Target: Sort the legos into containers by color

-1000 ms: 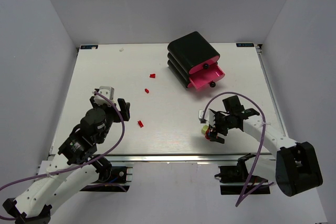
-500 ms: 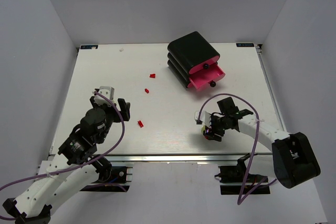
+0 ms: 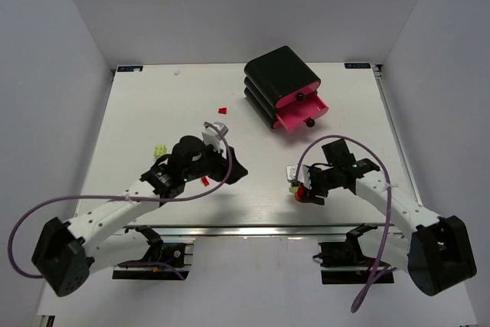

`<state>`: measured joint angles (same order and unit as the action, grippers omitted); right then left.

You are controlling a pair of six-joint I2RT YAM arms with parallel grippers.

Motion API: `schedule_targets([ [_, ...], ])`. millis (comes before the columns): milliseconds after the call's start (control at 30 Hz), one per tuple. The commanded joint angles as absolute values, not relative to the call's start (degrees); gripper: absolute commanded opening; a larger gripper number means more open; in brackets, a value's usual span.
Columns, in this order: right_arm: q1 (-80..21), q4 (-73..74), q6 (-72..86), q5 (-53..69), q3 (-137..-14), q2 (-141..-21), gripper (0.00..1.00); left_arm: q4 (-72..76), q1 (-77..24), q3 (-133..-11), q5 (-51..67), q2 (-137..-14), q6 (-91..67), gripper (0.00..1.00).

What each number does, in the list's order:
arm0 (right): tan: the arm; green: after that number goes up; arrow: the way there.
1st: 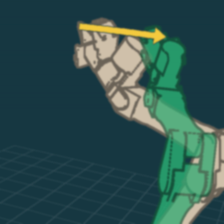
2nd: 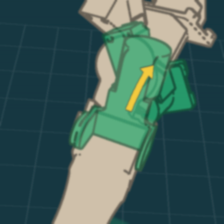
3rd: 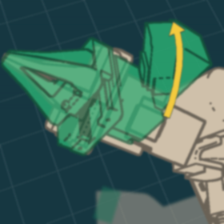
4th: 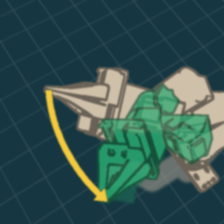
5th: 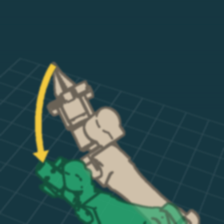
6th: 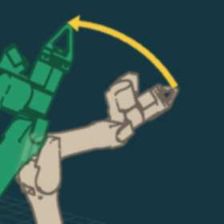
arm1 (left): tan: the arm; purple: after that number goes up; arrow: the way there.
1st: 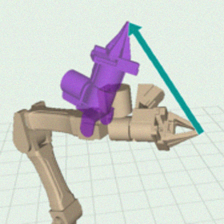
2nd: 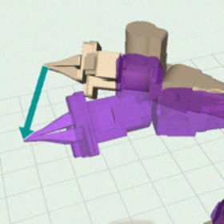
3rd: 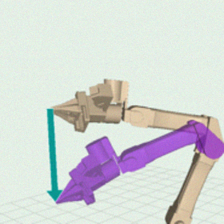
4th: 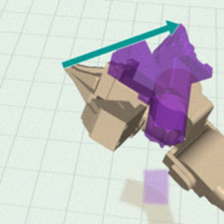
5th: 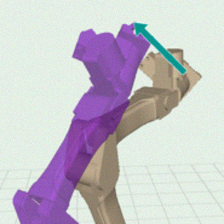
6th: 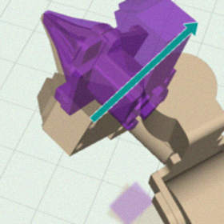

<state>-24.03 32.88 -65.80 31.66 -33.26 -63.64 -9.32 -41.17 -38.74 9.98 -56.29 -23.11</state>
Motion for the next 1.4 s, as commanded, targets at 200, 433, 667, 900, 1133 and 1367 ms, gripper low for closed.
schedule_targets([
  [200, -25.57, 35.61, -73.22, 43.51, -39.99, -58.54, 0.00, 15.37, -43.68, -38.84, 30.05, -66.61, -42.96, 0.79],
  [433, -28.39, 29.45, -67.60, 41.66, -40.34, -57.92, 0.00, 18.03, -46.14, -43.41, 30.94, -76.62, -45.35, 0.82],
  [667, -30.23, 27.16, -65.13, 38.85, -41.66, -57.66, 0.00, 14.86, -48.69, -47.63, 28.57, -82.44, -44.39, 0.81],
  [900, -30.85, 26.28, -63.72, 37.53, -41.92, -57.04, 0.00, 13.54, -49.83, -49.65, 27.86, -86.21, -43.24, 0.74],
  [1133, -30.76, 26.54, -63.72, 37.71, -41.66, -56.25, 0.00, 13.97, -49.83, -50.71, 28.30, -88.50, -43.68, 0.63],
  [1367, -30.76, 26.46, -63.90, 37.18, -40.87, -55.72, 0.00, 14.15, -49.83, -51.59, 28.04, -88.68, -44.03, 0.34],
])
